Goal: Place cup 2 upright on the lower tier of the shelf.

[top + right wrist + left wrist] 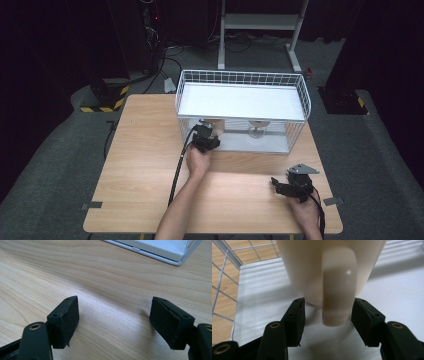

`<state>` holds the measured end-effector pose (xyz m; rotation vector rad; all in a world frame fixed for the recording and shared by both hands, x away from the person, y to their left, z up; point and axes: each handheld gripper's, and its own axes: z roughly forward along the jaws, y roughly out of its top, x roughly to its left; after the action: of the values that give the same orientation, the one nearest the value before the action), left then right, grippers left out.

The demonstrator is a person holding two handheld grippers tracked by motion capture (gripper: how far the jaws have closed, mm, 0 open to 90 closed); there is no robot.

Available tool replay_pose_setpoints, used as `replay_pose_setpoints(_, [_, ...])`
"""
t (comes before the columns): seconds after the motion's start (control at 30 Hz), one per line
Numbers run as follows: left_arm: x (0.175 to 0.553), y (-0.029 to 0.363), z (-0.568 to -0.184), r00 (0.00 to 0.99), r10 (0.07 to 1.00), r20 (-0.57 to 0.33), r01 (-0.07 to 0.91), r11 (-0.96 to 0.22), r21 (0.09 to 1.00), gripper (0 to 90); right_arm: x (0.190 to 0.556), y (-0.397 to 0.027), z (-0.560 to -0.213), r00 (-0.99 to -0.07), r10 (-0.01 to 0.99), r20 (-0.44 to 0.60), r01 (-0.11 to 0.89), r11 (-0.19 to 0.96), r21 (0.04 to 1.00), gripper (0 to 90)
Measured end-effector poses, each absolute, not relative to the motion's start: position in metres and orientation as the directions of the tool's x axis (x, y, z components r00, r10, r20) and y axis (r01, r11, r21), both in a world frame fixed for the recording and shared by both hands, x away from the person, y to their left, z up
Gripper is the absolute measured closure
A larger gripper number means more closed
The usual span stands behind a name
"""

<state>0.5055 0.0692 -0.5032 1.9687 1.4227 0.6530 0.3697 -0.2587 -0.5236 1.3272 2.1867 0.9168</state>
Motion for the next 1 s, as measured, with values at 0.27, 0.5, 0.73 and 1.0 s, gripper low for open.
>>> replay_pose_setpoints(0.27, [0.508,0.068,-0.503,0.328,0.944,0.022,0.657,-0.244,0.713,35.8,0.369,-0.258,-0.524,-0.452,0.892,-0.012,0.616,0.322,0.719,23.8])
replay_pose_setpoints(0.5, [0.499,0.07,-0.502,0.306,0.952,0.001,0.67,-0.216,0.71,24.7,0.369,-0.258,-0.524,-0.451,0.892,-0.012,0.616,0.321,0.719,23.8])
replay_pose_setpoints(0.73, [0.493,0.076,-0.5,0.335,0.942,0.006,0.66,-0.239,0.713,22.6,0.369,-0.258,-0.523,-0.452,0.892,-0.012,0.616,0.321,0.719,23.8])
replay_pose_setpoints(1.0, [0.484,0.081,-0.498,0.349,0.937,0.003,0.647,-0.243,0.723,19.8,0.369,-0.258,-0.523,-0.451,0.892,-0.012,0.616,0.321,0.719,23.7])
